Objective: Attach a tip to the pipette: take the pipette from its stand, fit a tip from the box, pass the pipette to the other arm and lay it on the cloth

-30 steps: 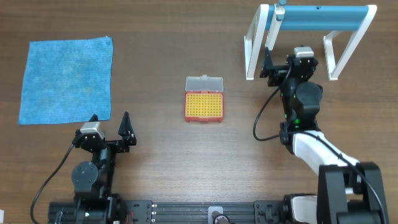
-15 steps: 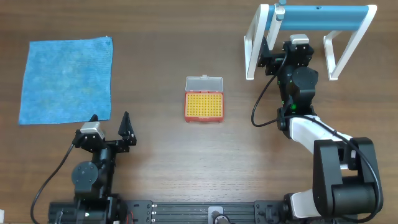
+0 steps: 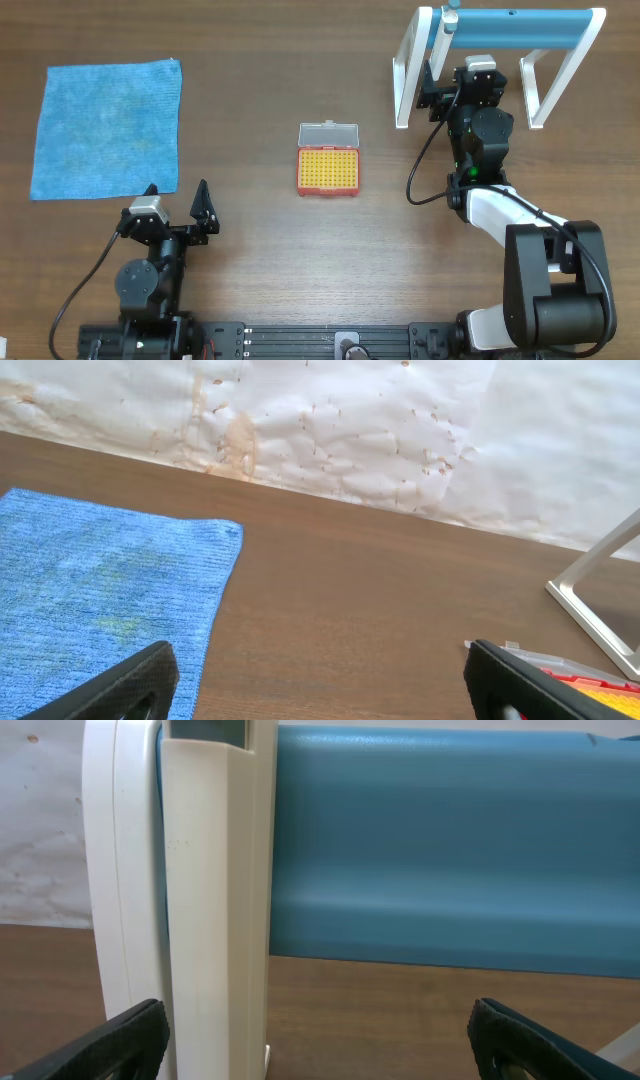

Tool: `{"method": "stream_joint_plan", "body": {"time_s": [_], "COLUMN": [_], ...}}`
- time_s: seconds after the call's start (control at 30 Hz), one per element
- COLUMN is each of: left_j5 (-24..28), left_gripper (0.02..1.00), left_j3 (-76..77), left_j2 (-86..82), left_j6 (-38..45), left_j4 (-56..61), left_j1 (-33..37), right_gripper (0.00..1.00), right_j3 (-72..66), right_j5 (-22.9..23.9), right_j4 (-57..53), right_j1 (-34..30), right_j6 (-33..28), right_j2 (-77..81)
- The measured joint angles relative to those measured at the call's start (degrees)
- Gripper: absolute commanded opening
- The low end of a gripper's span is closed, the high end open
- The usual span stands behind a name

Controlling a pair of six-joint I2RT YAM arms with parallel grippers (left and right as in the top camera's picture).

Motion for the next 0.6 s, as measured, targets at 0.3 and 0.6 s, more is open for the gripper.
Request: {"method": "stream_joint_plan", "body": {"time_s": [0.3,0.6], "left_j5": [0.0,0.0], "left_gripper": [0.923,0.923], "left_j3": [0.0,0.0], "left_j2": [0.0,0.0], "left_j6": [0.0,0.0], "left_j4": [0.0,0.0], "left_j1": [0.0,0.0], "right_gripper": [0.974,0.974], "right_j3": [1.8,2.2], "right_j5": [0.0,0.0], "right_j4": [0.0,0.1], "right_j1": [0.0,0.0], "right_j6": [0.0,-0.2], "right_j2": [2.2,2.7]}}
